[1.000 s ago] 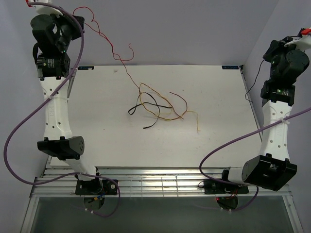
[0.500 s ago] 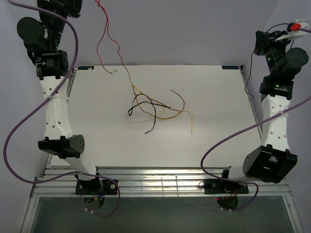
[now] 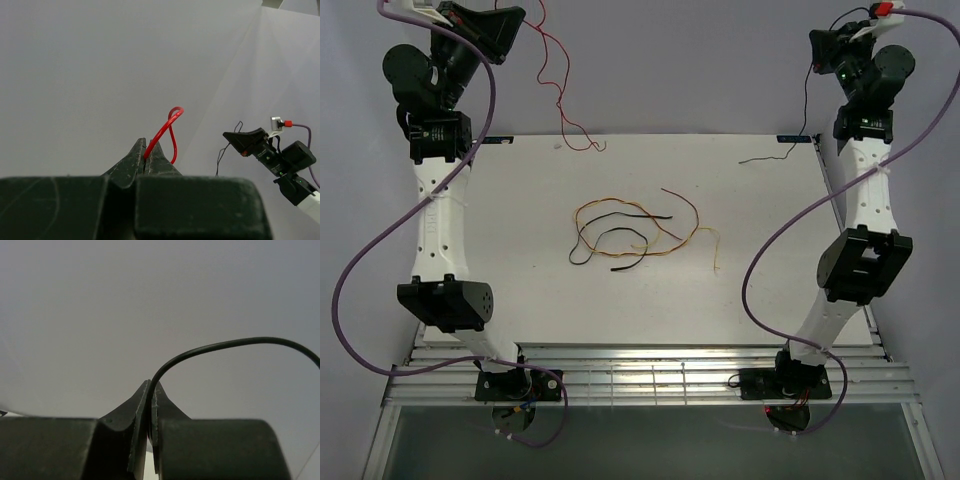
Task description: Untangle the cables
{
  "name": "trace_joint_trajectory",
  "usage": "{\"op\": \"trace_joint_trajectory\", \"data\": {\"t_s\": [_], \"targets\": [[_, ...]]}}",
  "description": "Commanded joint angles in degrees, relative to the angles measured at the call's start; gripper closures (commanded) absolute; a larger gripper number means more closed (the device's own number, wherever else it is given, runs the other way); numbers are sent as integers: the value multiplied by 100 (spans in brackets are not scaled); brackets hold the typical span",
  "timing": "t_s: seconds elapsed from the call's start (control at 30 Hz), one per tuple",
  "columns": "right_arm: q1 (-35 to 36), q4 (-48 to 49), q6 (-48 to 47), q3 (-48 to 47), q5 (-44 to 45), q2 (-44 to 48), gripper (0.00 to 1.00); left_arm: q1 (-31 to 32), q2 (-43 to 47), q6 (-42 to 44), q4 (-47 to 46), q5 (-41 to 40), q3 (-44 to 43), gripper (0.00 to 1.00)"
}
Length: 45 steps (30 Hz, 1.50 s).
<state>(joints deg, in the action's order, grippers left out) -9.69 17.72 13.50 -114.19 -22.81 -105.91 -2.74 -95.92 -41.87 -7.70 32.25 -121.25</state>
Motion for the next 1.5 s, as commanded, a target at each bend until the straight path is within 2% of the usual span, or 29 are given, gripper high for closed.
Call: {"op": "trace_joint_trajectory", "data": {"t_s": [0.0, 0.13, 0.27, 0.4, 0.47, 0.57, 0.6, 0.67, 0.7, 0.8, 0.93, 1.0, 1.17, 1.27, 1.37, 1.4, 1.47], "targets": [[125, -505, -32, -201, 198, -490, 92, -7, 231, -58, 6, 246, 224, 100], [257, -524, 48, 484, 478, -799, 92, -7, 284, 47, 14, 256, 514, 100], [310, -707, 302, 775, 681, -1186, 92, -7, 284, 179, 58, -16, 830, 100], [310, -1445, 723, 679, 1014, -1730, 92, -7, 153, 398, 286, -359, 867, 100], [301, -2217, 803, 355, 1312, -1941, 91, -7, 65, 635, 488, -796, 875, 100], [284, -3053, 856, -120, 1454, -2267, 60, -7, -136, 1118, 761, -1500, 884, 100], [266, -3237, 891, -217, 1463, -2346, 40, -7, -207, 1241, 1084, -2024, 858, 100], [240, -3615, 979, -244, 1551, -2312, 4, -7, -357, 1644, 1209, -2397, 805, 100], [240, -3687, 971, -200, 1577, -2181, 10, -7, -505, 1786, 1227, -2843, 805, 100], [231, -4213, 805, -121, 1901, -1821, 10, -7, -926, 2226, 1534, -3835, 578, 100], [214, -4987, 628, 194, 2254, -1223, 10, -16, -1402, 2587, 1685, -4515, 471, 100], [213, -5189, 462, 623, 2631, -846, 10, -16, -1543, 2797, 1624, -4674, 497, 100], [135, -5620, 338, 1197, 3642, -212, 10, -33, -2097, 3351, 1448, -5674, 550, 100], [126, -5770, 250, 1443, 3880, 86, 10, -95, -2500, 3764, 1219, -6089, 708, 100], [126, -5666, 128, 1812, 3627, 368, 10, -270, -3053, 3512, 1770, -6073, 419, 100], [126, -5569, 66, 1943, 3521, 587, 10, -314, -3160, 3397, 2129, -5786, 322, 100], [126, -5115, -119, 2407, 3126, 842, 10, -376, -3284, 3256, 2317, -5424, 233, 73]]}}
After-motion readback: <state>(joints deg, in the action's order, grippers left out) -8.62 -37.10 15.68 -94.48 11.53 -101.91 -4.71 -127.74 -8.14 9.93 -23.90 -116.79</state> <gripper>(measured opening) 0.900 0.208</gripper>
